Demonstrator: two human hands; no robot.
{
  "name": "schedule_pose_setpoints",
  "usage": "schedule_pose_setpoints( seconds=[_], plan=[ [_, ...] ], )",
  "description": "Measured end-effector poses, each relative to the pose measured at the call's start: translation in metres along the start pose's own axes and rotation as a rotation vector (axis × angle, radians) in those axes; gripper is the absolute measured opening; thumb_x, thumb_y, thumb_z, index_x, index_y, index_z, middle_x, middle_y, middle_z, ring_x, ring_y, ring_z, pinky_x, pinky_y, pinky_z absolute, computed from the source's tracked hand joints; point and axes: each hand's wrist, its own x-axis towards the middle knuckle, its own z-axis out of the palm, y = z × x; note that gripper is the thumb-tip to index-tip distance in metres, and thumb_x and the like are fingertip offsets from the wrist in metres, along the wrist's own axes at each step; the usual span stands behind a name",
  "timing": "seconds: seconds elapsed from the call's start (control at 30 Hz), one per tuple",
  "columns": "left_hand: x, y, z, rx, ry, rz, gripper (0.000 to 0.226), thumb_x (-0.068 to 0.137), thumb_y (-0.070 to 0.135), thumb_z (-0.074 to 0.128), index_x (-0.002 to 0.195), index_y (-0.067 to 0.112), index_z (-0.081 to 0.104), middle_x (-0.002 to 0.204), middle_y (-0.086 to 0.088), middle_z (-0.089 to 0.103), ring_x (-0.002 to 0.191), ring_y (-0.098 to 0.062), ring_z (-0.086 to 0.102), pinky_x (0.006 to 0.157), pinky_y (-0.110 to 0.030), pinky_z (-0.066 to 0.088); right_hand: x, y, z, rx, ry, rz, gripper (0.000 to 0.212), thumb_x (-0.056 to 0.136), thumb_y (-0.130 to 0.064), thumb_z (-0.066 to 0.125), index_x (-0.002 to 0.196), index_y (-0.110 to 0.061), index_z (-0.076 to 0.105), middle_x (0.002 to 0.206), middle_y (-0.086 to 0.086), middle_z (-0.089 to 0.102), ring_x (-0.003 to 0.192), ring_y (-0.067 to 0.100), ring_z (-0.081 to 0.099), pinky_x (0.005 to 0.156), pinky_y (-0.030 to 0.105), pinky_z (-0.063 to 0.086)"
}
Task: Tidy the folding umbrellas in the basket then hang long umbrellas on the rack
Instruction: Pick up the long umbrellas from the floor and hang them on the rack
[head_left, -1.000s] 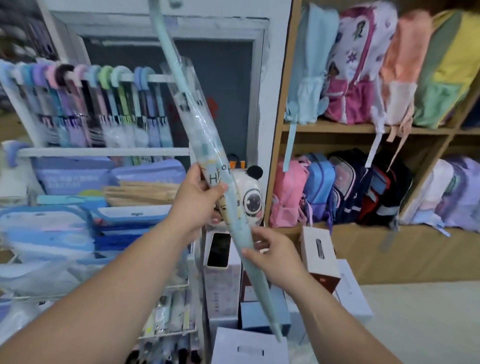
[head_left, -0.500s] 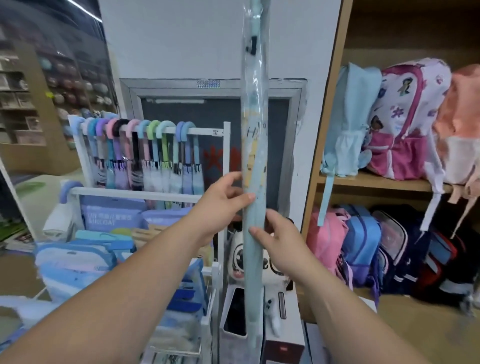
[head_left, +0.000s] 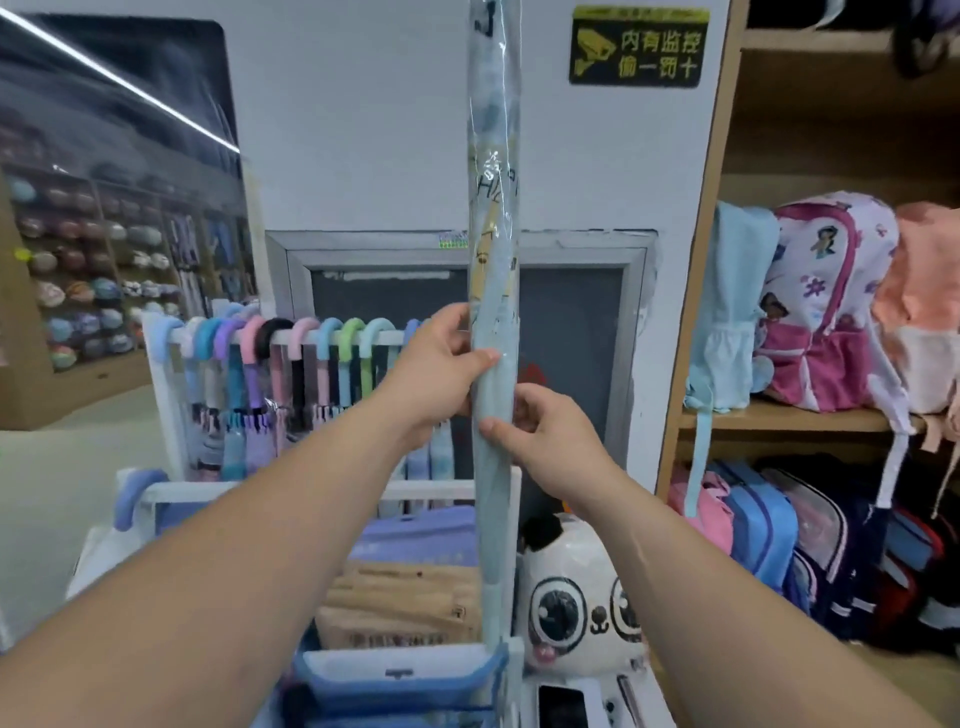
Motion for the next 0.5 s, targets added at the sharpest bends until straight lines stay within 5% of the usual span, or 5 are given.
schedule_pose_setpoints(
  seconds=[0.23, 0.4, 0.5],
  plan=[
    [0.046, -0.003, -0.045, 0.023, -0.025, 0.042, 0.036, 0.095, 0.014, 0.067, 0.127, 0.028, 0.059, 0.102, -0.006, 0.076, 0.092, -0.023, 0.074, 0.074, -0.043, 0.062, 0.047, -0.034, 0.036, -0.003, 0.096, 0.007, 0.016, 0.092, -0.018, 0.068, 0.109, -0.02, 0.068, 0.093, -0.004, 0.073, 0.085, 0.013, 0.072, 0.08, 0.043, 0.061],
    [0.059, -0.016, -0.053, 0.069, -0.047, 0.001, 0.035, 0.094, 0.018, 0.067, 0.127, 0.029, 0.061, 0.097, -0.008, 0.074, 0.086, -0.021, 0.072, 0.063, -0.041, 0.062, 0.081, -0.043, 0.038, -0.047, 0.169, 0.008, 0.021, 0.091, -0.032, 0.068, 0.11, -0.023, 0.07, 0.092, 0.001, 0.074, 0.082, 0.022, 0.074, 0.073, 0.049, 0.062],
    [0.072, -0.01, -0.052, 0.097, -0.004, -0.016, 0.028, 0.092, 0.017, 0.069, 0.118, 0.027, 0.062, 0.093, -0.007, 0.073, 0.078, -0.02, 0.071, 0.052, -0.033, 0.057, 0.094, -0.042, 0.038, -0.148, 0.184, -0.022, 0.02, 0.089, -0.038, 0.069, 0.103, -0.024, 0.07, 0.083, -0.002, 0.072, 0.072, 0.016, 0.07, 0.067, 0.04, 0.062]
  ],
)
